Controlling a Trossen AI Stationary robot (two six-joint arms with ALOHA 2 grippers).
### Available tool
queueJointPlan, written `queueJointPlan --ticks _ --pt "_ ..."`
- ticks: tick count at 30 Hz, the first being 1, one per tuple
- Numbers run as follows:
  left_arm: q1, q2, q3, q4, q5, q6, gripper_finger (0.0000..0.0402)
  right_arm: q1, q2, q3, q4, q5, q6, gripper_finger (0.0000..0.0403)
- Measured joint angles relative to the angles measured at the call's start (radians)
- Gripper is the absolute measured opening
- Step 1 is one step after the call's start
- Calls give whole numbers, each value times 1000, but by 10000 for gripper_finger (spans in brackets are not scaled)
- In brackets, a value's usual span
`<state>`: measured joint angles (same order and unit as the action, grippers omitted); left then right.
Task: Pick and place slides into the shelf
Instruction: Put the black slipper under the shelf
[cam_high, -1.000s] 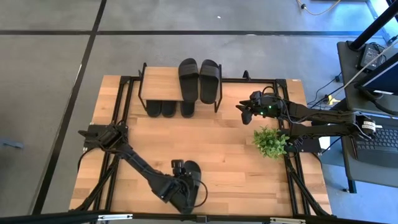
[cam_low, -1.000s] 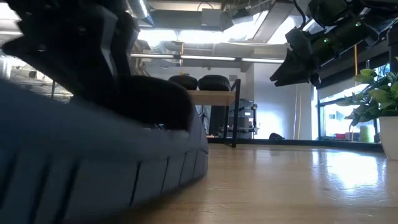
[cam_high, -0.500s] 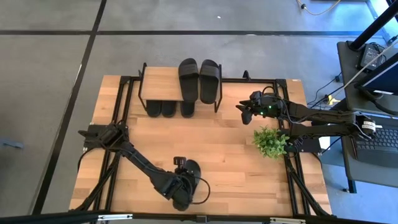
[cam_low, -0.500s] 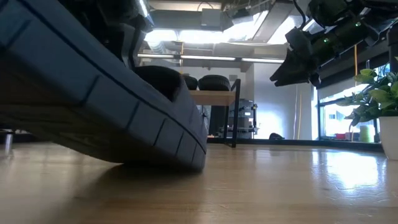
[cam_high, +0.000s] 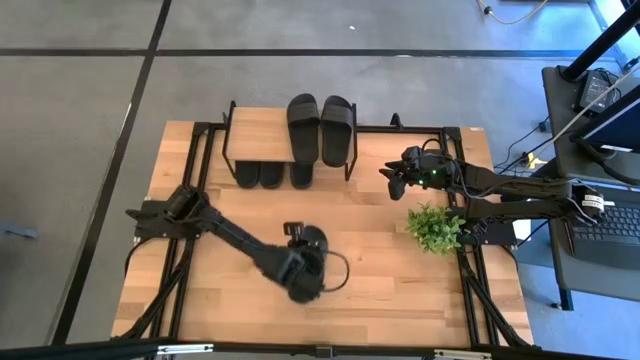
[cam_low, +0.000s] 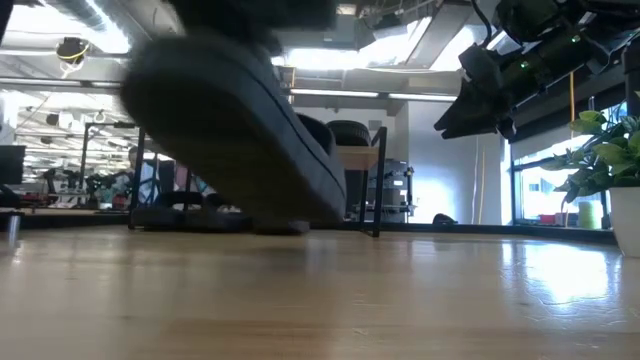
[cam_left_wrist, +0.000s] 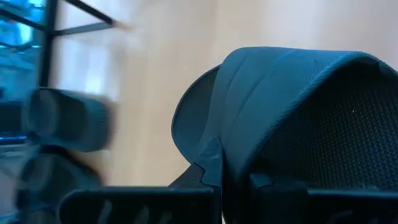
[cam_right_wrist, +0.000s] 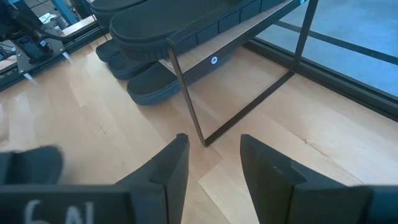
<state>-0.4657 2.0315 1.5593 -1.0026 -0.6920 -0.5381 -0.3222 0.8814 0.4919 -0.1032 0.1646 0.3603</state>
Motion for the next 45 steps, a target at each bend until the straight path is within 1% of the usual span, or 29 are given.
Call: queueJointPlan --ticks 6,10,14,19,22,24,27,30,36,41,45 --pt "124 0 0 6 -64 103 7 0 0 0 0 0 2 145" --pt "223 0 0 44 -93 171 4 0 0 0 0 -1 32 145" --pt "320 0 0 130 -68 231 6 0 0 0 0 -1 54 145" --pt "401 0 0 195 -54 269 4 0 0 0 0 -1 49 145" --pt "425 0 0 205 -55 284 4 0 0 0 0 0 28 145" --pt "435 -2 -17 254 -66 284 5 0 0 0 0 0 13 145" --pt "448 -2 -64 334 -71 286 4 0 0 0 0 1 -3 145" --pt "455 -2 -104 380 -76 286 3 0 0 0 0 1 -2 145" --pt "454 -2 -205 497 -119 289 5 0 0 0 0 2 -5 145" --pt "454 -2 -226 535 -124 289 9 0 0 0 1 2 -6 145" --pt "468 -2 -226 541 -154 289 18 0 0 0 1 2 -5 145"
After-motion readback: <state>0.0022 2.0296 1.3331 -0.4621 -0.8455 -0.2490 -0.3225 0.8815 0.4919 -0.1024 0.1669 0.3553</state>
